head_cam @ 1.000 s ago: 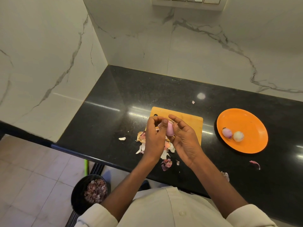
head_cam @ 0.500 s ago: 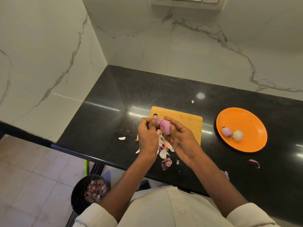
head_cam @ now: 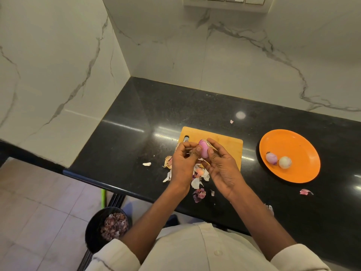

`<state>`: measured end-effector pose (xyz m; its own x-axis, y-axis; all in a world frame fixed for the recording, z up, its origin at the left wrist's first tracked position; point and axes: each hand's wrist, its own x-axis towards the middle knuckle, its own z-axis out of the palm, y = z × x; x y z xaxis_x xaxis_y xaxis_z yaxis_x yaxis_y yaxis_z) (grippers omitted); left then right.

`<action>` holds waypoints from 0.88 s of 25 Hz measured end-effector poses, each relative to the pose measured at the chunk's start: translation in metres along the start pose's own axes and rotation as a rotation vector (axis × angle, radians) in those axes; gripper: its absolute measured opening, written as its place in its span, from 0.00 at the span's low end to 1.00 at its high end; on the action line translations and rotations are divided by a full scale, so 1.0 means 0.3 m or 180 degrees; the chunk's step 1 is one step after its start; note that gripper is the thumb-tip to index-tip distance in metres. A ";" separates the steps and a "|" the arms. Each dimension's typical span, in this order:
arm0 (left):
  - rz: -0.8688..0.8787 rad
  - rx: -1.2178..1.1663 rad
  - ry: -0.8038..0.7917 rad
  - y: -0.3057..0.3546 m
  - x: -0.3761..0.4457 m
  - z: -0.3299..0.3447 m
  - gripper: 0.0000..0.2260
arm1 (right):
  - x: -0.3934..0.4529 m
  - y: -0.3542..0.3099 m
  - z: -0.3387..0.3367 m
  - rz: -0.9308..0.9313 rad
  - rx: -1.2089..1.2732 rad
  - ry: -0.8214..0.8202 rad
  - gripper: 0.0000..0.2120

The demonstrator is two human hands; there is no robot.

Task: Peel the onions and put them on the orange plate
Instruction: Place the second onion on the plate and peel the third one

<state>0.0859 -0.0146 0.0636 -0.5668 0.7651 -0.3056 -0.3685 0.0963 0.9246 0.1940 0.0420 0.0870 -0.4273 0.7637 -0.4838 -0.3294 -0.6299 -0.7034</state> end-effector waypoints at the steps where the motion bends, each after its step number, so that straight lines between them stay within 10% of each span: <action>1: 0.0071 0.0128 0.0087 -0.002 0.000 0.002 0.08 | -0.001 0.005 0.001 0.0026 -0.0039 0.0023 0.14; 22: 0.0812 0.1241 -0.0124 0.025 0.042 -0.015 0.06 | 0.019 -0.024 -0.044 -0.0582 -0.1307 -0.0234 0.21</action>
<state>0.0726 -0.0071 0.0657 -0.5725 0.8180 -0.0556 0.0875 0.1283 0.9879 0.2051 0.0528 0.0823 -0.4567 0.8358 -0.3047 -0.0502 -0.3662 -0.9292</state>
